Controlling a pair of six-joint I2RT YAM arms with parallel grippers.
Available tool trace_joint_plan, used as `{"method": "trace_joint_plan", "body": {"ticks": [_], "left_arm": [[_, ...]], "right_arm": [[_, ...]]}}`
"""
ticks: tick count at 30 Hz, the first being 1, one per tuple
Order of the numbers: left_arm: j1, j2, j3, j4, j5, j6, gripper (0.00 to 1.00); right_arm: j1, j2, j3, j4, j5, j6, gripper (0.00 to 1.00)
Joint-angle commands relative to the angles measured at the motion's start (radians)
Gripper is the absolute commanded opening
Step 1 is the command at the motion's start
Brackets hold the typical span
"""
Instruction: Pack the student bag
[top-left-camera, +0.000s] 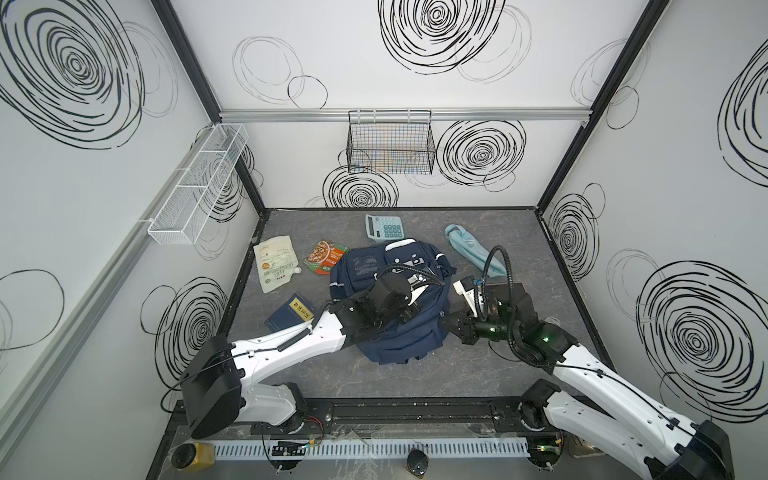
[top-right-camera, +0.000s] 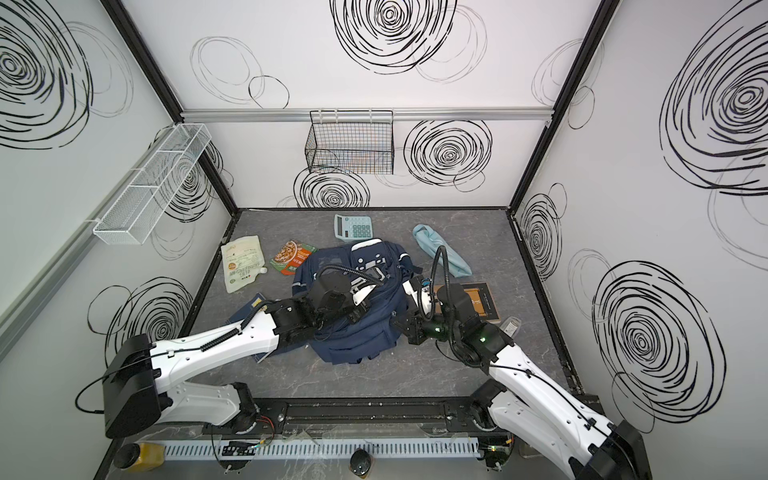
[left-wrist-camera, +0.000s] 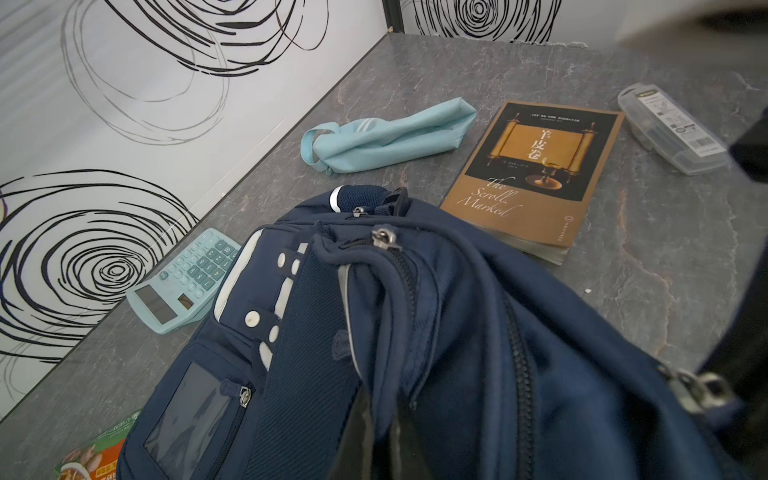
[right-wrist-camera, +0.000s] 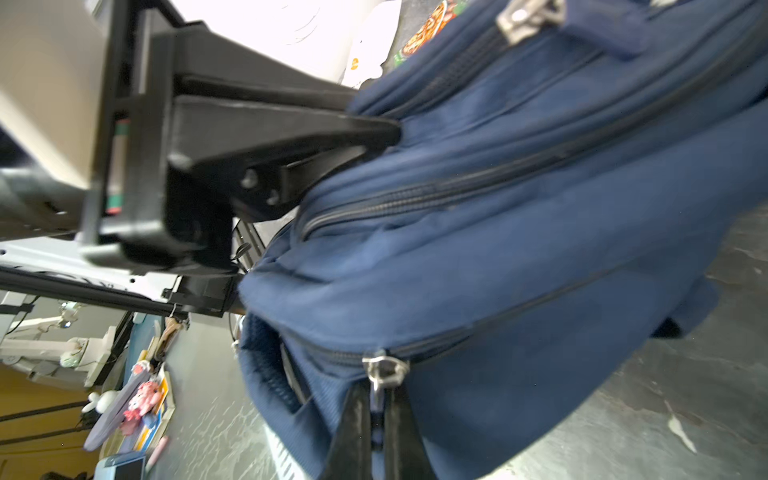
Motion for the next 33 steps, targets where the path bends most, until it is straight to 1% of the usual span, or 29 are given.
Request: {"method": "trace_joint_plan", "body": {"ticks": [1,4,7,8,9,10,11,12,13,14,15,16,19,23,24,29,33], "left_arm": [[0.005,0.012,0.026,0.063,-0.017,-0.019,0.0],[0.009,0.02,0.022,0.05,0.026,-0.015,0.0],[0.012,0.029,0.048,0.016,0.081,-0.027,0.0],[0.016,0.025,0.057,0.006,0.115,-0.04,0.0],[0.025,0.014,0.064,-0.003,0.178,-0.053,0.0],[0.039,-0.006,0.067,-0.007,0.251,-0.059,0.04],[0.051,-0.025,0.067,-0.006,0.302,-0.07,0.24],[0.065,-0.05,0.066,-0.004,0.35,-0.089,0.51],[0.081,-0.075,0.066,-0.008,0.409,-0.101,0.65],[0.092,-0.093,0.07,-0.018,0.469,-0.103,0.72],[0.099,-0.105,0.081,-0.042,0.539,-0.095,0.73],[0.099,-0.111,0.097,-0.075,0.588,-0.09,0.72],[0.086,-0.084,0.158,-0.195,0.681,-0.07,0.65],[0.086,-0.021,0.199,-0.285,0.695,-0.084,0.49],[0.087,-0.001,0.21,-0.307,0.691,-0.088,0.47],[0.091,0.078,0.268,-0.356,0.741,-0.114,0.45],[0.092,0.127,0.294,-0.371,0.746,-0.121,0.45]], "right_arm": [[0.04,-0.028,0.063,-0.021,-0.033,0.006,0.0],[0.044,-0.035,0.077,-0.052,-0.014,-0.012,0.0],[0.046,-0.034,0.065,-0.038,-0.013,-0.009,0.0],[0.047,-0.032,0.059,-0.031,-0.016,-0.009,0.0],[0.047,-0.03,0.053,-0.027,-0.012,-0.013,0.0],[0.047,-0.029,0.049,-0.031,0.003,-0.022,0.0],[0.047,-0.032,0.046,-0.036,0.02,-0.029,0.0],[0.047,-0.036,0.044,-0.04,0.035,-0.036,0.0],[0.047,-0.042,0.039,-0.038,0.048,-0.042,0.0],[0.047,-0.048,0.033,-0.029,0.055,-0.044,0.0],[0.047,-0.057,0.024,-0.018,0.061,-0.046,0.0],[0.047,-0.065,0.013,-0.003,0.063,-0.046,0.0],[0.047,-0.076,-0.015,0.04,0.059,-0.046,0.0],[0.047,-0.083,-0.032,0.059,0.06,-0.048,0.0],[0.047,-0.085,-0.035,0.06,0.061,-0.049,0.0],[0.047,-0.104,-0.042,0.052,0.07,-0.057,0.0],[0.047,-0.12,-0.051,0.056,0.073,-0.06,0.0]]}}
